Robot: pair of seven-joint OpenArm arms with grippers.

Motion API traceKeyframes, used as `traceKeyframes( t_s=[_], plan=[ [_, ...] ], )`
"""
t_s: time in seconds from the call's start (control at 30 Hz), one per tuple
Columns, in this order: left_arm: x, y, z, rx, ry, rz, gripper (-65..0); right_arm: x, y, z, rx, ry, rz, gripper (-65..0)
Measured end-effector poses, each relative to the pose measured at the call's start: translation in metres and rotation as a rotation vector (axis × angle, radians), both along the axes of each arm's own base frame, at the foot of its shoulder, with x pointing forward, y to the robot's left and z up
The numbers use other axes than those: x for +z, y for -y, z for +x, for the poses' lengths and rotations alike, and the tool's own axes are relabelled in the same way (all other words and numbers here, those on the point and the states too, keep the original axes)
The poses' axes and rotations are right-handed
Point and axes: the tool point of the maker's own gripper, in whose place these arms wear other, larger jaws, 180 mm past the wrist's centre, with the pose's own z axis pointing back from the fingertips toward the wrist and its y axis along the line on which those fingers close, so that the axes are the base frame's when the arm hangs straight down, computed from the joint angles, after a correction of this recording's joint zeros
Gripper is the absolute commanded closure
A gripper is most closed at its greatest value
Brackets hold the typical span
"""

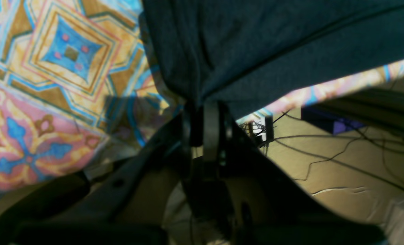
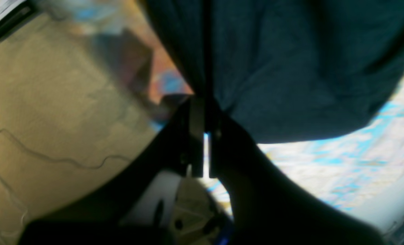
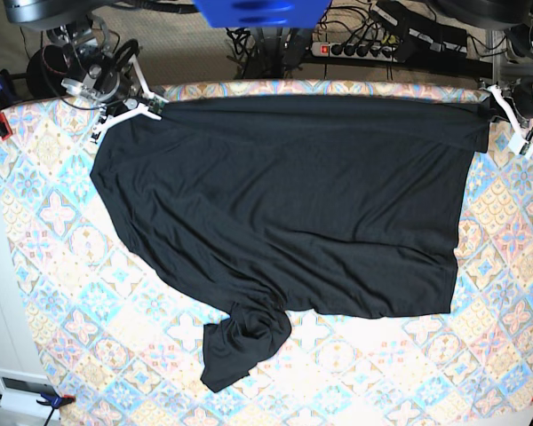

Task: Layout the t-shirt on the table in an organized manner, then fold the t-shirt properly
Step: 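Lift the held shirt edge with both grippers and pull it taut, then lower the shirt edge with both grippers, laying it flat on the table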

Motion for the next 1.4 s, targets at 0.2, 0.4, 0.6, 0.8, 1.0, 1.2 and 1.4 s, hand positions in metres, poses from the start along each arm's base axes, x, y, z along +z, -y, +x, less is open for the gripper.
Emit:
traceKeyframes(
  t_s=[0.2, 0.4, 0.6, 0.8, 1.0, 1.2, 1.4],
  plan=[
    [0.005, 0.009, -0.01, -0.046, -0.01, 0.014, 0.0, 0.0, 0.002, -0.014, -0.004, -0.018, -0.002, 0.0],
    [0.023, -0.008, 0.016, 0.067, 0.117, 0.019, 0.0, 0.013, 0.024, 0.004, -0.068, 0.041, -0.014, 0.0],
    [0.034, 0.01, 0.059, 0.106, 0.263, -0.049, 0.0, 0.032, 0.03, 0.051, -0.082, 0.151, -0.038, 0.0],
    [0.03, 0.02, 0.086, 0.179, 0.329, -0.146, 0.0, 0.047, 0.012, 0.089, -0.031, 0.228, -0.023, 0.0],
    [0.016, 0.012, 0.109, 0.272, 0.33, -0.219, 0.0, 0.056, 0.001, 0.119, -0.002, 0.281, -0.009, 0.0],
    [0.024, 0.007, 0.135, 0.316, 0.371, -0.233, 0.0, 0.05, 0.013, 0.129, -0.03, 0.267, -0.025, 0.0],
    [0.03, 0.012, 0.149, 0.328, 0.404, -0.248, 0.0, 0.054, 0.018, 0.143, -0.049, 0.283, -0.03, 0.0]
  ],
)
